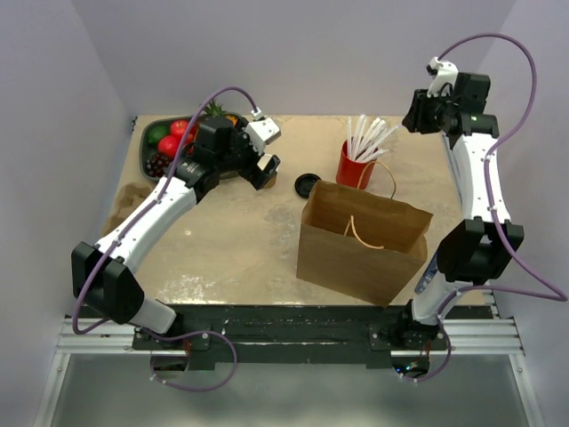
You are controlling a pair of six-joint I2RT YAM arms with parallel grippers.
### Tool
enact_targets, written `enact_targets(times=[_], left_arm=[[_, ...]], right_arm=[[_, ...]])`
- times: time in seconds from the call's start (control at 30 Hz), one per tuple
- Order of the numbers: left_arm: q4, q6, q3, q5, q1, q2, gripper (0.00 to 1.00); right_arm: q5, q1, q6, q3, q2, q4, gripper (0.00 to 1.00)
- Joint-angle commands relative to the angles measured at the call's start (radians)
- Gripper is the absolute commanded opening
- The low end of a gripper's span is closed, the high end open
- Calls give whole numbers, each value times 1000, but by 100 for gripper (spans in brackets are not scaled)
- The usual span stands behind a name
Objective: Pack the takeout coffee
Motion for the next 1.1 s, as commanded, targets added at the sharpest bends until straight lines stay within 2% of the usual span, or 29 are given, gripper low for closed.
enact_targets(times=[0.0, 0.33, 0.53, 0.87, 1.07], left_arm=[[22, -3, 27, 14, 7, 4, 100], [9, 6, 13, 0, 7, -18, 100], [8, 13, 11, -8, 7, -21, 100], [-1, 26, 24, -11, 7, -18, 100], [2, 34, 24, -12, 7, -28, 100]], right_arm=[[-40, -13, 16, -23, -21, -6, 39], [-168, -13, 36, -20, 30, 31, 38], [-168, -13, 62, -6, 59, 60, 38], [-230, -13, 57, 22, 70, 86, 2], [-234, -13, -33, 13, -84, 59, 0]])
